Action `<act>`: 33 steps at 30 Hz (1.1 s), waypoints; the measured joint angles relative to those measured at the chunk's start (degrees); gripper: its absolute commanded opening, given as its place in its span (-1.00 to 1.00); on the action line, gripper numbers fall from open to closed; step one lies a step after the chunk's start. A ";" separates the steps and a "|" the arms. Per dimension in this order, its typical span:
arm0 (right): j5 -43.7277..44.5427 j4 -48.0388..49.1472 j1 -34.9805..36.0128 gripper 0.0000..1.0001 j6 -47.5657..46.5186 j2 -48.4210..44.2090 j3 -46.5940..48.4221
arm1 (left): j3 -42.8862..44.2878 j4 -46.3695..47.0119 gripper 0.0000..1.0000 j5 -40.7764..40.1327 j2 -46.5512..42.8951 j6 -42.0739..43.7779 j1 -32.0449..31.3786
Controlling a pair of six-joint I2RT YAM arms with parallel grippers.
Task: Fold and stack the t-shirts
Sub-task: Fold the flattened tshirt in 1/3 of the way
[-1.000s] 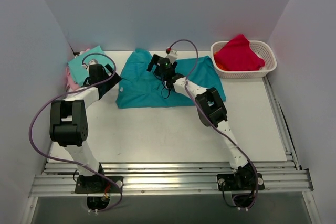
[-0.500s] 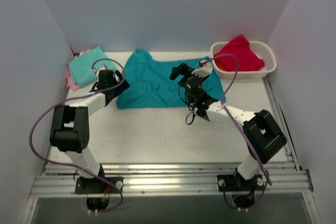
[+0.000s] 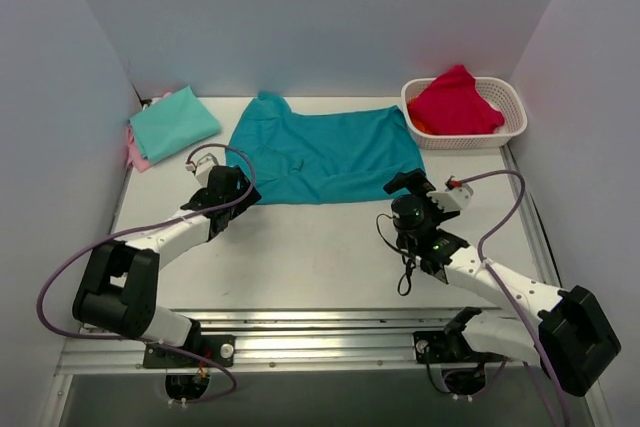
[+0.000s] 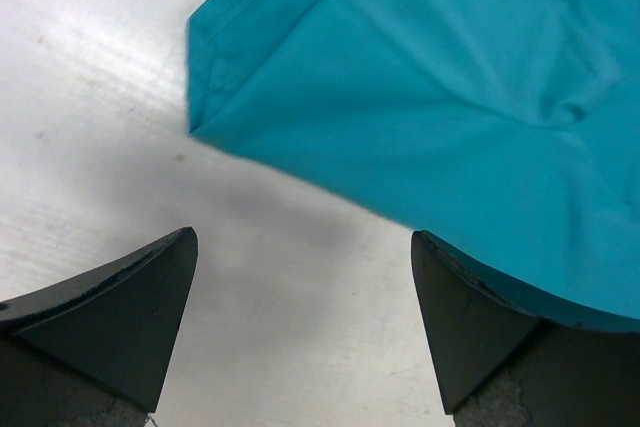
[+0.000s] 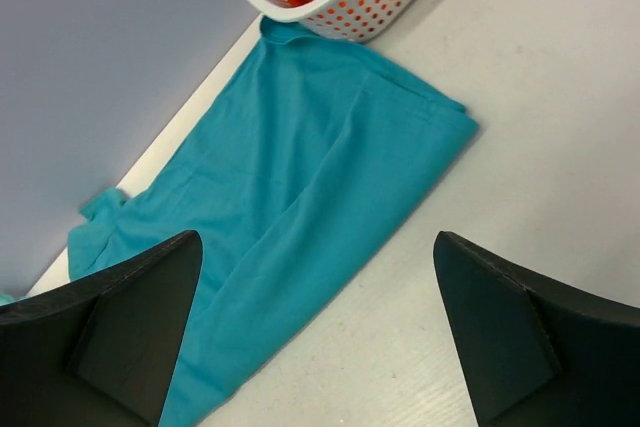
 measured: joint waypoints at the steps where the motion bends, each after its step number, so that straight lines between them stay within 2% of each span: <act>1: 0.50 -0.79 0.00 0.93 1.11 -1.51 -1.22 | -1.31 0.31 0.94 -0.50 0.00 -0.48 -0.17; 4: 1.38 -2.73 -0.02 0.93 4.02 -2.54 -4.00 | -4.33 0.26 0.94 -1.57 0.39 -1.81 -0.22; 8: 0.94 -2.56 -0.46 0.93 5.68 1.92 -4.66 | -4.57 1.14 0.94 -3.10 2.43 -2.80 -0.22; 12: -1.88 1.05 -2.49 0.91 4.90 11.15 -4.02 | -3.41 3.96 0.96 -3.93 4.79 -2.84 0.02; 16: -6.19 2.23 -6.62 0.87 3.58 24.00 1.44 | -1.29 7.34 1.00 -3.43 8.02 -2.69 1.38; 17: -7.63 3.23 -7.87 0.86 3.32 26.38 2.62 | -0.87 8.31 0.89 -3.04 8.76 -2.60 1.86; 21: -10.71 8.66 -12.72 0.77 2.16 31.61 4.79 | -0.17 10.56 0.65 -2.25 10.40 -2.10 3.37; 23: -11.93 10.73 -14.56 0.68 1.66 33.81 6.58 | -0.07 11.15 0.43 -1.86 10.86 -1.60 3.89; 24: -12.31 11.74 -15.28 0.58 1.44 34.88 7.41 | -0.02 11.32 0.34 -1.60 11.15 -1.33 4.20; 25: -12.87 12.74 -15.87 0.48 1.22 35.85 8.11 | -0.02 11.58 0.08 -1.42 11.39 -1.22 4.46; 26: -13.27 13.75 -16.28 0.37 1.03 36.74 8.72 | -0.02 11.74 -0.05 -1.03 11.61 -1.18 4.81; 27: -13.60 14.73 -16.63 0.11 0.74 37.62 9.25 | -0.02 11.82 -0.15 -0.87 12.00 -1.03 5.09; 29: -14.86 16.37 -17.00 -0.21 0.20 39.30 10.08 | 0.20 12.09 -0.45 -0.50 12.63 -0.66 5.62; 30: -15.13 17.20 -17.14 -0.45 0.22 40.19 10.45 | 0.26 12.31 -0.52 -0.35 12.92 -0.61 5.84; 32: -16.39 17.90 -17.29 -0.73 0.24 41.68 11.30 | 0.44 12.41 -0.72 0.11 13.42 -0.13 6.19; 33: -16.57 18.51 -17.31 -0.94 0.09 42.29 11.50 | 0.57 12.52 -0.79 0.17 13.60 -0.20 6.25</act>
